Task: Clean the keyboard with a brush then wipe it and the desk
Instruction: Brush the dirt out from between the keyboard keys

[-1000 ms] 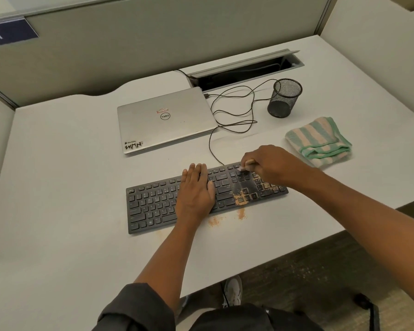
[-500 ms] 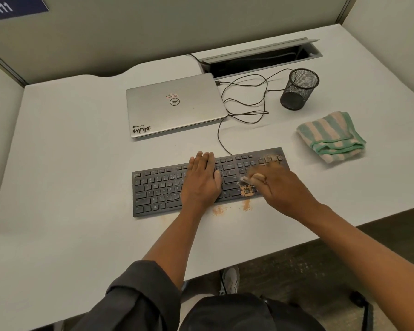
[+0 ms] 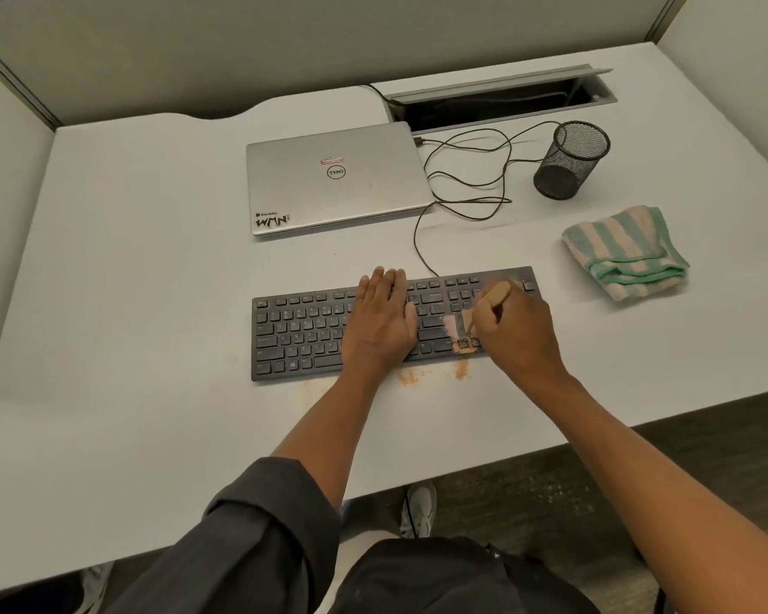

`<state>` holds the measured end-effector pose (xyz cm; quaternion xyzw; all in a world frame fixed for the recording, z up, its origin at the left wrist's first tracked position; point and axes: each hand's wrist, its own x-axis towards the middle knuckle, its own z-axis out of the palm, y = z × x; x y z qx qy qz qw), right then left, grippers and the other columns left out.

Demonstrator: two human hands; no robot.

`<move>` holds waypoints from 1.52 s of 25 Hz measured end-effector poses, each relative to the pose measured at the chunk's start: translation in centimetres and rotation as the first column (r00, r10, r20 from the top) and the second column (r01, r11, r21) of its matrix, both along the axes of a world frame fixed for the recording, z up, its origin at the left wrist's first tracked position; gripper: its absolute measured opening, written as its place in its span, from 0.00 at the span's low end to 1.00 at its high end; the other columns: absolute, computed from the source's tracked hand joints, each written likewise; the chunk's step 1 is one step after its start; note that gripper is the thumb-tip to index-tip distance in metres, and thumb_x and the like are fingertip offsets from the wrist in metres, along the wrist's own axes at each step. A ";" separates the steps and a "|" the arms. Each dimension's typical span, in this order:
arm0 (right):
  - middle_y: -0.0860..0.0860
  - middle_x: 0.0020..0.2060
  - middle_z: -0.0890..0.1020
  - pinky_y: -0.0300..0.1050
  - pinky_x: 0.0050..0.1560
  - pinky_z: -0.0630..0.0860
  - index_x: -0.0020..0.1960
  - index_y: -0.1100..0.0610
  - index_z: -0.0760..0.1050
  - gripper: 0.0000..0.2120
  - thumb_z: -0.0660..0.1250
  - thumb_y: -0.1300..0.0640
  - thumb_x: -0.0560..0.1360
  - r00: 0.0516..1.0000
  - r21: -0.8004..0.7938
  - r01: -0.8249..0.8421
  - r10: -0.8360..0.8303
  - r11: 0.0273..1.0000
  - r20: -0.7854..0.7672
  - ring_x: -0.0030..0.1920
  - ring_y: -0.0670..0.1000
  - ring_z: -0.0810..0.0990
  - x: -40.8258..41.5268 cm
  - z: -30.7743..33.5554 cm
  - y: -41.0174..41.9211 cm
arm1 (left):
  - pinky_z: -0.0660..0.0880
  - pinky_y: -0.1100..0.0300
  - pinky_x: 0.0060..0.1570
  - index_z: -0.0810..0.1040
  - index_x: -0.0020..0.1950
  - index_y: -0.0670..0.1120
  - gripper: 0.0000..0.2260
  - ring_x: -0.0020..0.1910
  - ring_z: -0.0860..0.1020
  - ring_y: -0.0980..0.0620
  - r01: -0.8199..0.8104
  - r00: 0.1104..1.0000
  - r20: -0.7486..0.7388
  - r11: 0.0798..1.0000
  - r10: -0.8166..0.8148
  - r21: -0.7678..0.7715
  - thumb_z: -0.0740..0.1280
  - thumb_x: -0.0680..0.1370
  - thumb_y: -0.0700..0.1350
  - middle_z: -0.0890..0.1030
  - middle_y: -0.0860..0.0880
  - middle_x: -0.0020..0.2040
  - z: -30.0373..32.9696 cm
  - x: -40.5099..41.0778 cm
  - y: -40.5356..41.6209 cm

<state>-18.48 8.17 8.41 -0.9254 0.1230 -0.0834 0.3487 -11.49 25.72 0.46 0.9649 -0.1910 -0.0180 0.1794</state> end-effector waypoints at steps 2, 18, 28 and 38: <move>0.50 0.33 0.81 0.46 0.34 0.78 0.40 0.57 0.77 0.11 0.59 0.61 0.79 0.999 0.011 -0.016 0.016 1.000 -0.046 0.36 0.50 0.81 -2.1 0.0 -0.2 | 0.41 0.52 0.80 0.56 0.82 0.41 0.26 0.82 0.52 0.44 0.000 1.000 -0.006 1.000 0.000 0.002 0.51 0.85 0.50 0.61 0.40 0.81 0.0 0.0 -0.1; 0.51 0.32 0.81 0.51 0.37 0.80 0.40 0.58 0.76 0.13 0.59 0.60 0.80 0.994 -0.057 -0.067 0.062 0.996 -0.085 0.35 0.51 0.81 -4.2 0.7 -1.9 | 0.43 0.51 0.81 0.57 0.82 0.41 0.26 0.82 0.53 0.44 -0.001 1.000 0.003 1.000 0.001 0.006 0.51 0.85 0.51 0.61 0.40 0.80 -0.2 0.0 0.0; 0.50 0.34 0.82 0.47 0.37 0.79 0.42 0.58 0.77 0.10 0.59 0.59 0.79 0.999 -0.019 -0.042 0.042 0.999 -0.030 0.36 0.52 0.82 -0.2 0.9 -0.4 | 0.45 0.50 0.81 0.57 0.81 0.40 0.26 0.81 0.54 0.44 0.006 1.000 0.008 1.000 -0.006 0.012 0.51 0.85 0.50 0.62 0.40 0.80 -0.2 0.0 0.0; 0.54 0.36 0.83 0.49 0.39 0.79 0.44 0.59 0.76 0.10 0.59 0.59 0.80 0.997 -0.033 0.058 -0.059 0.998 -0.051 0.38 0.56 0.82 -0.7 1.0 -1.4 | 0.43 0.50 0.81 0.56 0.82 0.41 0.27 0.82 0.53 0.44 0.007 1.000 0.002 1.000 -0.007 0.010 0.51 0.85 0.51 0.61 0.40 0.80 -0.4 0.0 0.0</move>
